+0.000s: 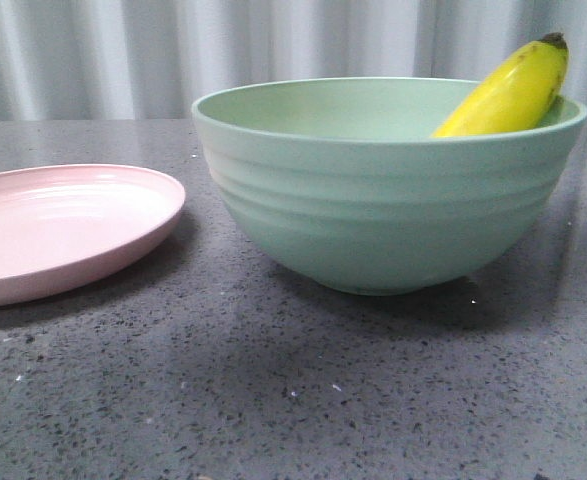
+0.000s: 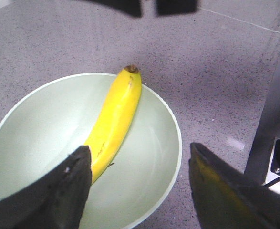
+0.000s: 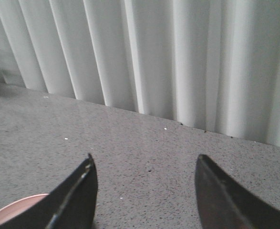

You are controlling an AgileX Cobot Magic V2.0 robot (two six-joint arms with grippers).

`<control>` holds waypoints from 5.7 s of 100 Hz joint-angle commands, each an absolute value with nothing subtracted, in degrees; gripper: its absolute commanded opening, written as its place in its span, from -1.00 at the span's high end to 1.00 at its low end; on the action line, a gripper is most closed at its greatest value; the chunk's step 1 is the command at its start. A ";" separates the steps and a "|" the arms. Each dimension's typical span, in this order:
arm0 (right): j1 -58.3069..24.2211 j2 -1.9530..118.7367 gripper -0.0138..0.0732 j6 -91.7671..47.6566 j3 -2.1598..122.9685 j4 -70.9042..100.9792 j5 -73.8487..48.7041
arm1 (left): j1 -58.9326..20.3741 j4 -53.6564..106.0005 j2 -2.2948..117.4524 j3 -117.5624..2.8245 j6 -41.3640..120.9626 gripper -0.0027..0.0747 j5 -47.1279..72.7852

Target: Transfer banana from pink plate to green bowl

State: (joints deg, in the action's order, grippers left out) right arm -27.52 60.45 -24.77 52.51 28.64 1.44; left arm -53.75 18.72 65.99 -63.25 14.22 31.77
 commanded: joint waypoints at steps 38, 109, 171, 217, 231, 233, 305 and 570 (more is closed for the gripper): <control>-27.23 45.34 0.82 -25.55 52.40 27.32 -13.09 | -54.04 20.00 57.37 -64.40 14.41 0.98 28.00; -27.23 23.38 0.82 -25.55 20.14 27.28 17.20 | -54.04 18.40 25.06 -25.18 14.41 0.98 -0.68; -27.23 18.57 0.83 -25.55 6.47 27.28 28.97 | -54.04 18.40 21.85 -13.24 14.41 0.98 -10.67; -27.23 18.57 0.83 -25.55 6.47 27.28 28.97 | -54.04 18.40 21.85 -13.24 14.41 0.98 -10.67; -27.23 18.57 0.83 -25.55 6.47 27.28 28.97 | -53.93 18.07 21.85 -12.09 14.41 0.98 -11.06; -27.23 18.57 0.83 -25.55 6.47 27.28 28.97 | -53.79 17.39 21.85 -11.76 14.41 0.98 -11.06; -27.23 18.57 0.83 -25.55 6.47 27.28 28.97 | -19.23 0.95 7.72 0.68 5.14 0.98 -18.60; 3.35 3.69 0.83 7.36 -1.76 -6.58 6.64 | -4.44 2.42 -1.85 0.63 5.24 0.98 14.87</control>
